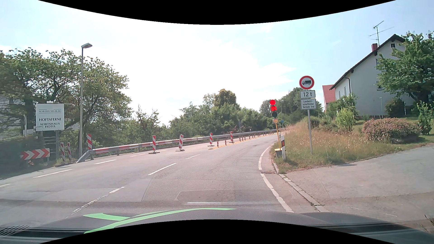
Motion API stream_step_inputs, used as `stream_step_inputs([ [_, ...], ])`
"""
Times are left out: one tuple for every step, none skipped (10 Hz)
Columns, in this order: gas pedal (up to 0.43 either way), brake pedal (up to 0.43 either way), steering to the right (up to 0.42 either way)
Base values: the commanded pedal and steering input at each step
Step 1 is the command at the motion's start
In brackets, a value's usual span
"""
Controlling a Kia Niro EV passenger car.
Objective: Follow the waypoints while adhering to traffic rules and regulations
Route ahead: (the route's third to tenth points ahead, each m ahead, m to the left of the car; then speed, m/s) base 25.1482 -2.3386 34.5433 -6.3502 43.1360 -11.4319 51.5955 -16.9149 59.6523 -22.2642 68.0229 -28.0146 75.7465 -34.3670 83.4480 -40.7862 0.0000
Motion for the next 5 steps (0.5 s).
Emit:
stream_step_inputs([
  [0.000,0.311,0.072],
  [0.000,0.311,0.072],
  [0.000,0.305,0.072],
  [0.000,0.305,0.072],
  [0.000,0.305,0.072],
])
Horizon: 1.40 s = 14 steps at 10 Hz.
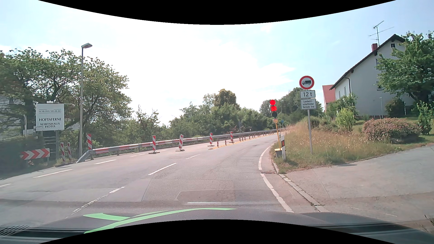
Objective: Follow the waypoints while adhering to traffic rules and regulations
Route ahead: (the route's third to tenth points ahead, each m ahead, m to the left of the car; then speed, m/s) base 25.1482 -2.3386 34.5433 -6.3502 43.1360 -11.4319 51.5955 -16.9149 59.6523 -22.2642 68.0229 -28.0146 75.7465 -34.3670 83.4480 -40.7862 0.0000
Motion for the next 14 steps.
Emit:
stream_step_inputs([
  [0.000,0.305,0.072],
  [0.000,0.311,0.072],
  [0.000,0.311,0.072],
  [0.000,0.311,0.071],
  [0.000,0.305,0.072],
  [0.000,0.305,0.071],
  [0.000,0.305,0.071],
  [0.000,0.305,0.072],
  [0.000,0.305,0.071],
  [0.000,0.305,0.072],
  [0.000,0.305,0.072],
  [0.000,0.305,0.072],
  [0.000,0.305,0.072],
  [0.000,0.305,0.072],
])
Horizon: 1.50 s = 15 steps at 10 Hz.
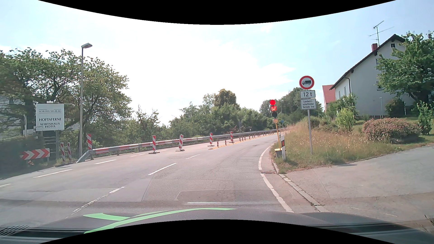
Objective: Follow the waypoints while adhering to traffic rules and regulations
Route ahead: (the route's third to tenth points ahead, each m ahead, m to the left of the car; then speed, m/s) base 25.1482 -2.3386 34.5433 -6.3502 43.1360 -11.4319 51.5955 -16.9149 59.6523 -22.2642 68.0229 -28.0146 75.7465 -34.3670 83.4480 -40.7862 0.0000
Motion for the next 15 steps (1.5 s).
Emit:
stream_step_inputs([
  [0.000,0.305,0.072],
  [0.000,0.305,0.072],
  [0.000,0.305,0.071],
  [0.000,0.305,0.072],
  [0.000,0.305,0.071],
  [0.000,0.305,0.072],
  [0.000,0.305,0.072],
  [0.000,0.305,0.072],
  [0.000,0.305,0.072],
  [0.000,0.305,0.071],
  [0.000,0.305,0.071],
  [0.000,0.305,0.072],
  [0.000,0.305,0.072],
  [0.000,0.305,0.072],
  [0.000,0.305,0.072],
])
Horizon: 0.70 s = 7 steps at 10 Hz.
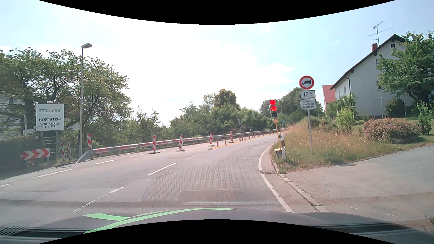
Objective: Follow the waypoints while adhering to traffic rules and regulations
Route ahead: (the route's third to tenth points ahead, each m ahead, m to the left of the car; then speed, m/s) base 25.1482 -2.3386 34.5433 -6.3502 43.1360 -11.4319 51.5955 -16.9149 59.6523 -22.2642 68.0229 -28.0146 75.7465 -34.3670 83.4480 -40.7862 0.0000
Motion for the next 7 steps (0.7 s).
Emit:
stream_step_inputs([
  [0.000,0.305,0.071],
  [0.000,0.305,0.072],
  [0.000,0.305,0.072],
  [0.000,0.305,0.072],
  [0.000,0.305,0.072],
  [0.000,0.305,0.072],
  [0.000,0.305,0.072],
])
